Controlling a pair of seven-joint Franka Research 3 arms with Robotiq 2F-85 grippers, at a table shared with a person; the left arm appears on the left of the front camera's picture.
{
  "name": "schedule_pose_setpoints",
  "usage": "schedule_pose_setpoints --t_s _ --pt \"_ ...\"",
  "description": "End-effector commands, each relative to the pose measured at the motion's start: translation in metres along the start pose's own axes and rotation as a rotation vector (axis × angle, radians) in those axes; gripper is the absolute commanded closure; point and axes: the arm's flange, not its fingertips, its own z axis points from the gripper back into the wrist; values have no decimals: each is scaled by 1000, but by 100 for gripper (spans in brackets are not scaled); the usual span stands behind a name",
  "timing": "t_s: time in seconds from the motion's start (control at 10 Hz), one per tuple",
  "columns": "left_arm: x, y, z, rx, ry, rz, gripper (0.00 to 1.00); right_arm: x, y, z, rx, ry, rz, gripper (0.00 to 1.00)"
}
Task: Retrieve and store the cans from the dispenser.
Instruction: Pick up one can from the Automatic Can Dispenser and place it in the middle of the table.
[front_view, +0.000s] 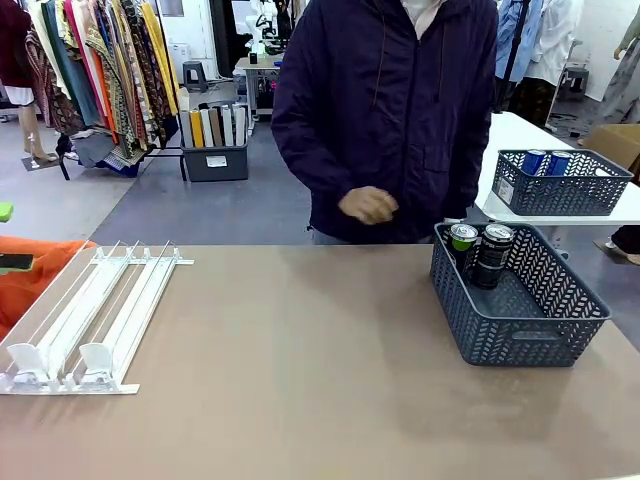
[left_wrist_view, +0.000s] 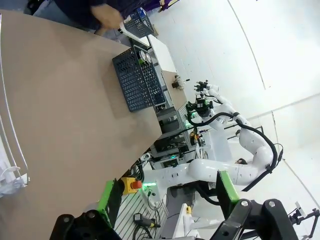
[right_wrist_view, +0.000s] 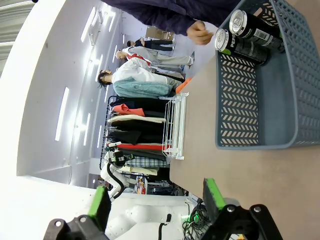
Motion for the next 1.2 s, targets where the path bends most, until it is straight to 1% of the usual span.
schedule_pose_setpoints --t_s 0.0,1.1 --pt "2 -2 0 -19 -11 -11 0 2 2 0 12 -4 24 0" --pt "2 -2 0 -19 -11 -11 0 2 2 0 12 -4 24 0"
